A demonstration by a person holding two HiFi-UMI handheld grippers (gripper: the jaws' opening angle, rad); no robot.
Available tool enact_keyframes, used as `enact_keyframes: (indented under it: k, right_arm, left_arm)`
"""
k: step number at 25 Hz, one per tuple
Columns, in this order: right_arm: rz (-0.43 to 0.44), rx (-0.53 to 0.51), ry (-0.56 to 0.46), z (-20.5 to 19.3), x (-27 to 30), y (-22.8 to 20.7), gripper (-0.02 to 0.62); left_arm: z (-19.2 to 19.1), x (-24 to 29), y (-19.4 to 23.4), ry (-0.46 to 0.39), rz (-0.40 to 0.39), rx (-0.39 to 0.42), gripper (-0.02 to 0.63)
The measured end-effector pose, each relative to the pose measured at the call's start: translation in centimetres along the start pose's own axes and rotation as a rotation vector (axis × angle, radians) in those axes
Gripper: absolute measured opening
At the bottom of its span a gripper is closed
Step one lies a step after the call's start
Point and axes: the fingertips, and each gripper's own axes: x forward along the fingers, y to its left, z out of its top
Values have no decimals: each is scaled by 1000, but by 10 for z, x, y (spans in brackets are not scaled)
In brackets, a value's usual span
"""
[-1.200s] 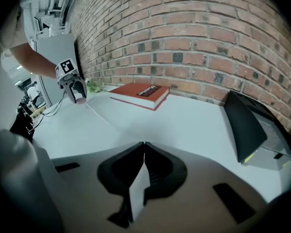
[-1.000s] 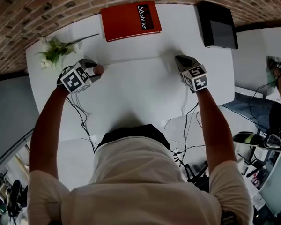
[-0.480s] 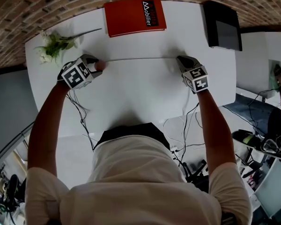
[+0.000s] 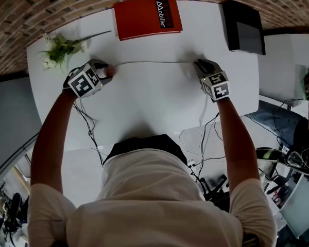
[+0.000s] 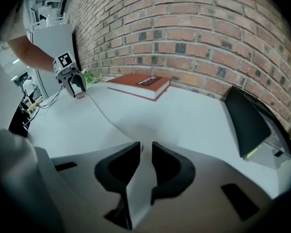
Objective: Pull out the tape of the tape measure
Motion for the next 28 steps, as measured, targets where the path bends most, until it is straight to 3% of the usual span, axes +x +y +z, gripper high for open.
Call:
enact_keyframes:
  k: [8,17,22,28]
  right_arm:
    - [-40,12,6,-3,-17,0,60]
    - [-78,34,-46,5,-52,32,60]
    - [-61,25,-107,10,-86,68,58]
    - [-12,51,-225,0,-152,117,32]
  left_arm:
    - [-3,-6,2,-22,30,15,233]
    - [-2,-38,-11,-135,122,-63,235]
    - [10,-66,-48,-250,222,-175,219]
    - [40,-104,-137,-469,389,-378,80]
